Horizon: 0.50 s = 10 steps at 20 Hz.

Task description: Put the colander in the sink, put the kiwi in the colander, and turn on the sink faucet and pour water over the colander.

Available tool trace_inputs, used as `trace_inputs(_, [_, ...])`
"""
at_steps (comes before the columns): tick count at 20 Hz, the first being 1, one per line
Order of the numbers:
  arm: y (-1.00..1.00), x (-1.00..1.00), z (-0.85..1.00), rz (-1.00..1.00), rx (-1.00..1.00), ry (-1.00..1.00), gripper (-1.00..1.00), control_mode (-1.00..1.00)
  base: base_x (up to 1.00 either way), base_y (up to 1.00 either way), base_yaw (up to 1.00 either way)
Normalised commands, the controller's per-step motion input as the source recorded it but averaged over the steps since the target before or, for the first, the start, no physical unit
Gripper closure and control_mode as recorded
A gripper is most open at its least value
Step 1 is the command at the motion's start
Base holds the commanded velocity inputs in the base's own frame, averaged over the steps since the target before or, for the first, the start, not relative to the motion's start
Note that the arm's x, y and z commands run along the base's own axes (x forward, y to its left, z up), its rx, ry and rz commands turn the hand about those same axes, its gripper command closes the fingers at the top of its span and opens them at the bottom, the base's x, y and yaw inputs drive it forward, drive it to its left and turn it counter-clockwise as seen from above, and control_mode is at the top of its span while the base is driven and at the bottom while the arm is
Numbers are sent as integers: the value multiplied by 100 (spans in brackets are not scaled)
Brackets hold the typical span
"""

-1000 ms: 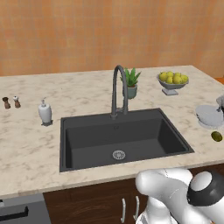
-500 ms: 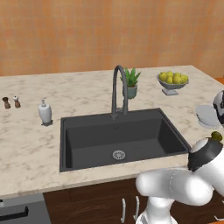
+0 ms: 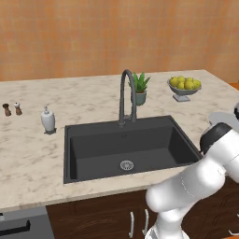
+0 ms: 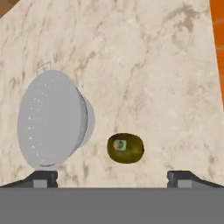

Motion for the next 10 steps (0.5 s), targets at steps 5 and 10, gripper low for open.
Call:
trace_inputs(5, [-23,43,-17,0,0,0,-100,-100,0,0,0])
trace_inputs(10, [-15,51,-18,0,1,0,-100,-100,0,0,0])
